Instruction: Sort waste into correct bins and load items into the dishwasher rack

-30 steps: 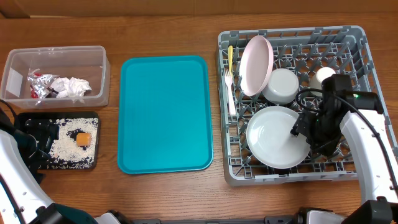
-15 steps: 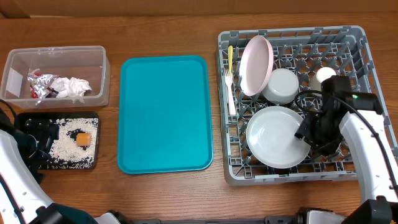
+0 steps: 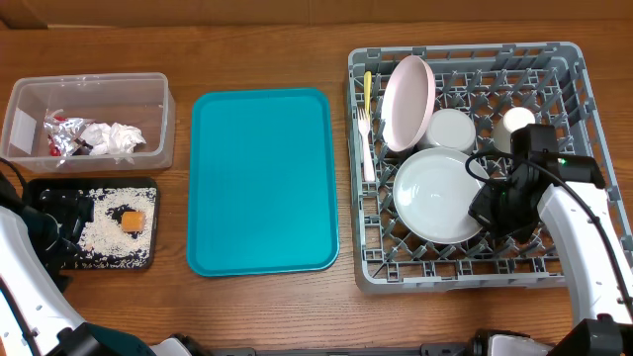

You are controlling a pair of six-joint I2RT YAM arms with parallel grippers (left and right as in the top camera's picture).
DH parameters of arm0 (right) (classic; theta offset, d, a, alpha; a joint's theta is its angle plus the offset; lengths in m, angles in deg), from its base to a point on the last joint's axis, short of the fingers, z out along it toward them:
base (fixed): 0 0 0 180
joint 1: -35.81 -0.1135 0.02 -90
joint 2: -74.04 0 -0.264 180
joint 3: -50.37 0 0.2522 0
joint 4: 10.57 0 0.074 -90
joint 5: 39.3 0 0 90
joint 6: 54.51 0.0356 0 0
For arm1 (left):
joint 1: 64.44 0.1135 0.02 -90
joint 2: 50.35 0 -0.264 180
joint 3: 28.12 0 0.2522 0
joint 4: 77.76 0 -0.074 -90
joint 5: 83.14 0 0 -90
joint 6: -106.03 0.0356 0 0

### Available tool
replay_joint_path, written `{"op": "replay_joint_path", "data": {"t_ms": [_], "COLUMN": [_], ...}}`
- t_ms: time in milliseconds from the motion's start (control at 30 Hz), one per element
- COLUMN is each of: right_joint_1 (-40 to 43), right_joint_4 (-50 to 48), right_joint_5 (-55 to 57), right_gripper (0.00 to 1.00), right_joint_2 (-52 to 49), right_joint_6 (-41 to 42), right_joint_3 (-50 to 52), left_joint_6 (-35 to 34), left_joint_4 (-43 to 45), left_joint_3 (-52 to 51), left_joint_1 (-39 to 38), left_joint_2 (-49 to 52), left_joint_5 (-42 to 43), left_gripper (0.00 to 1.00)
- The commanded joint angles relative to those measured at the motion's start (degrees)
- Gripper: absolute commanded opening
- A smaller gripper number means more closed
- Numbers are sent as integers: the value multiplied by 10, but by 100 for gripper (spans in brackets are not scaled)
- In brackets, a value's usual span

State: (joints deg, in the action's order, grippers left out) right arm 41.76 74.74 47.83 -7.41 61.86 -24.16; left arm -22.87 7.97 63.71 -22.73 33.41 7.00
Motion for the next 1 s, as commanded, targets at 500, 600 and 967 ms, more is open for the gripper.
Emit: {"op": "replay_joint_path", "data": {"t_ms": [500, 600, 967], "right_joint_1": [-17, -56, -268], "right_joint_4": [244, 255, 255], "right_joint_5": [153, 184, 330], "right_gripper": [4, 4, 4], "right_joint_2": [26, 46, 65], "right_joint_6": [24, 41, 107], "right_joint_3": [-302, -301, -291], "left_joint_6": [-5, -5, -5], "left_joint_4": [0, 0, 0], "left_joint_3": [-1, -1, -1], "left_joint_1": [-1, -1, -1], "left_joint_2": [-6, -6, -6], "left_joint_5": [-6, -6, -6], "left_gripper": [100, 100, 100]}}
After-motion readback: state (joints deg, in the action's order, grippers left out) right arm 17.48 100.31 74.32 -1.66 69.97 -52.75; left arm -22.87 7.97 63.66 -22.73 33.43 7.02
